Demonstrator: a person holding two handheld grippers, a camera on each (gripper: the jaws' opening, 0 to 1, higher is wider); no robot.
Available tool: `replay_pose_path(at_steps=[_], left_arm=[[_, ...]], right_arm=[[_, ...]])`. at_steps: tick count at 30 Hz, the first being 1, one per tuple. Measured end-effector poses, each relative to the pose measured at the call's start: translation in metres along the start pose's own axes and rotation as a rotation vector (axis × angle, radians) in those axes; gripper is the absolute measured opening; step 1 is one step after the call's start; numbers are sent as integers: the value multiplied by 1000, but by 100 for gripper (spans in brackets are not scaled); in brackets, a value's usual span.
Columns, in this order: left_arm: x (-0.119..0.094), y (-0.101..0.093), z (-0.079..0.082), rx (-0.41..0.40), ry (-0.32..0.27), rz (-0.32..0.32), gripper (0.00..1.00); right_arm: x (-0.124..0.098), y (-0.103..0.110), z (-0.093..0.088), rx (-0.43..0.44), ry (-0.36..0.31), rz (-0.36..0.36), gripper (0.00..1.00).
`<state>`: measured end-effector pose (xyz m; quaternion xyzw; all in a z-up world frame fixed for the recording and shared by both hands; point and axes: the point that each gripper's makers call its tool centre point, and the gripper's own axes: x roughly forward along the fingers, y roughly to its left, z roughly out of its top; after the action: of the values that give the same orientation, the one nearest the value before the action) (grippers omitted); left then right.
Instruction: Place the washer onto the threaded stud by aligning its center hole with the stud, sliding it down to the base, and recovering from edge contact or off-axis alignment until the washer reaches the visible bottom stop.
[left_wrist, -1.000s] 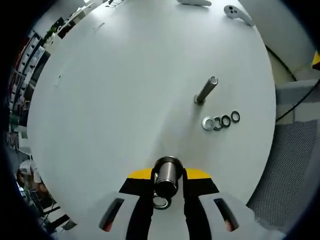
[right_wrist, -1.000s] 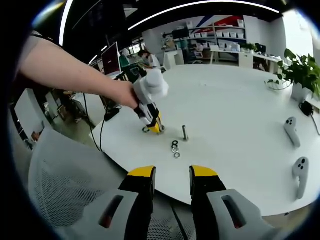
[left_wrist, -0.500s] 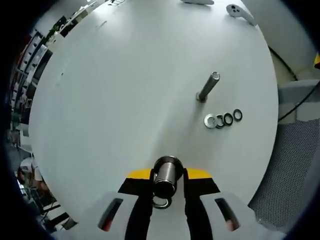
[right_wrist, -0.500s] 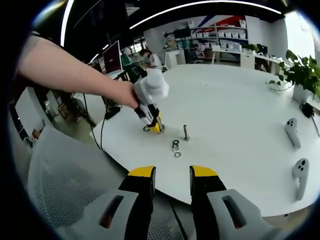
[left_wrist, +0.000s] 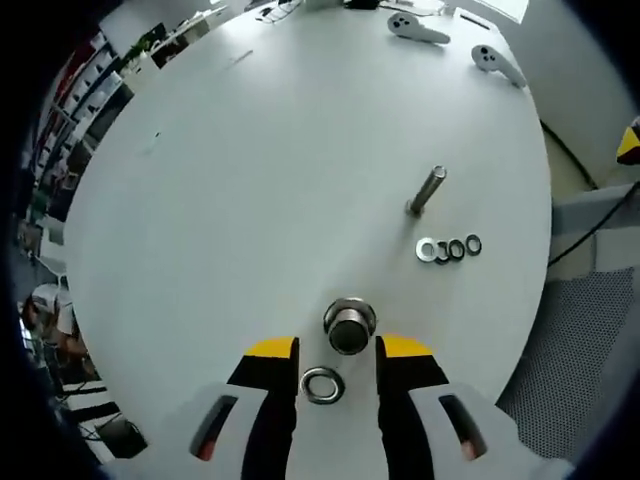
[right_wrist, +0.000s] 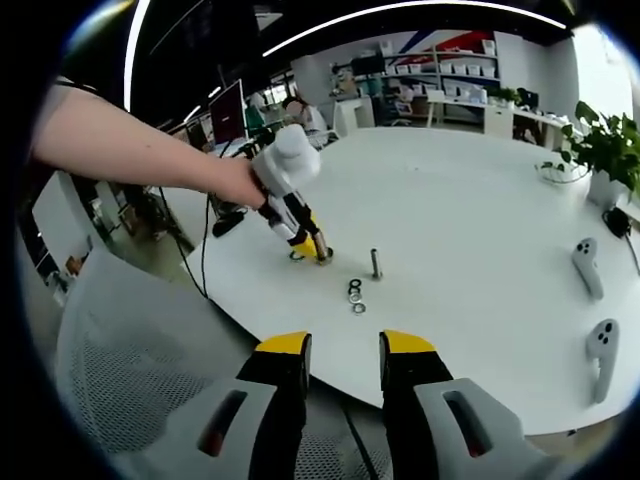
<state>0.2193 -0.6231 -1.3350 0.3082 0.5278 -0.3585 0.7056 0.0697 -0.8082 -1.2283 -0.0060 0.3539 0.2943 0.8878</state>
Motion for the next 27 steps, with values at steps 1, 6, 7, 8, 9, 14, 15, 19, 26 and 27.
replay_pose_path(at_steps=[1, 6, 7, 8, 9, 14, 15, 19, 26, 27], left_arm=[[-4, 1, -5, -28, -2, -1, 29], [-14, 8, -20, -58, -15, 20, 29], [-17, 7, -22, -62, -18, 22, 29], [-20, 7, -25, -66, -26, 24, 29], [-22, 7, -27, -70, -30, 27, 29], [-32, 9, -37, -106, -59, 37, 29], [-33, 10, -39, -111, -63, 39, 29], [-35, 11, -46, -124, -65, 41, 29], [-29, 13, -57, -135, -48, 33, 29], [-27, 13, -58, -139, -45, 29, 29]], right_arm=[[0, 0, 0, 0, -1, 0, 30], [0, 0, 0, -3, 2, 1, 30], [0, 0, 0, -3, 2, 1, 30], [0, 0, 0, -3, 3, 1, 30], [0, 1, -1, -5, 4, 2, 30], [0, 2, -1, -7, 9, 5, 30], [1, 2, -1, -8, 11, 6, 30], [1, 2, -2, -9, 13, 5, 30], [0, -1, -1, 3, 5, -6, 30], [-1, -1, 0, 5, 1, -8, 30]])
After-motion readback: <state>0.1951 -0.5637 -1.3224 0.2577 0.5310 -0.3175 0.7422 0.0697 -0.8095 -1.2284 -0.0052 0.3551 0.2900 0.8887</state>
